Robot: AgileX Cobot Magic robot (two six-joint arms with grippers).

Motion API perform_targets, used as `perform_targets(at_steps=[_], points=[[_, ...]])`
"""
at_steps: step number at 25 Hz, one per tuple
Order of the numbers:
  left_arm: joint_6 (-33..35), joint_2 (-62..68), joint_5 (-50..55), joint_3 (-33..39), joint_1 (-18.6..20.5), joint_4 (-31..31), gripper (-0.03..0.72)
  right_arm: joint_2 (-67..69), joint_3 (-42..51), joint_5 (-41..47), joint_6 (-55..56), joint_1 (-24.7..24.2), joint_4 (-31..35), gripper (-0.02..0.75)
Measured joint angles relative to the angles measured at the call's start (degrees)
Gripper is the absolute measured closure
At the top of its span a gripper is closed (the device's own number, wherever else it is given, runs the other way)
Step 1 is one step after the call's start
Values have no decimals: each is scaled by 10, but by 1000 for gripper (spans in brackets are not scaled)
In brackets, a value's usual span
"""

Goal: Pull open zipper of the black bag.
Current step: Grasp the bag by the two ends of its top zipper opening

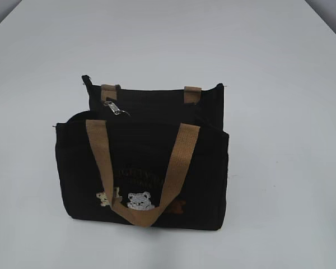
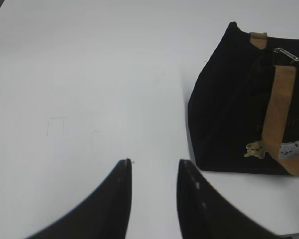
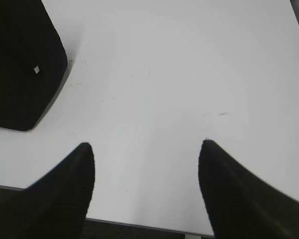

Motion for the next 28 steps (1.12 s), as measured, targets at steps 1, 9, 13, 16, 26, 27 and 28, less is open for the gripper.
perform_targets(at_steps=[1,9,13,16,26,27,28], points=[[0,0,0,0,0,0,453,0,0,0,0,0,0,230],[0,0,0,0,0,0,453,0,0,0,0,0,0,230],[0,0,0,0,0,0,453,0,0,0,0,0,0,230],[0,0,0,0,0,0,454,0,0,0,0,0,0,230],[0,0,0,0,0,0,454,0,0,0,0,0,0,230],[0,0,0,0,0,-1,454,0,0,0,0,0,0,230],[0,0,0,0,0,-3,454,0,0,0,0,0,0,230]])
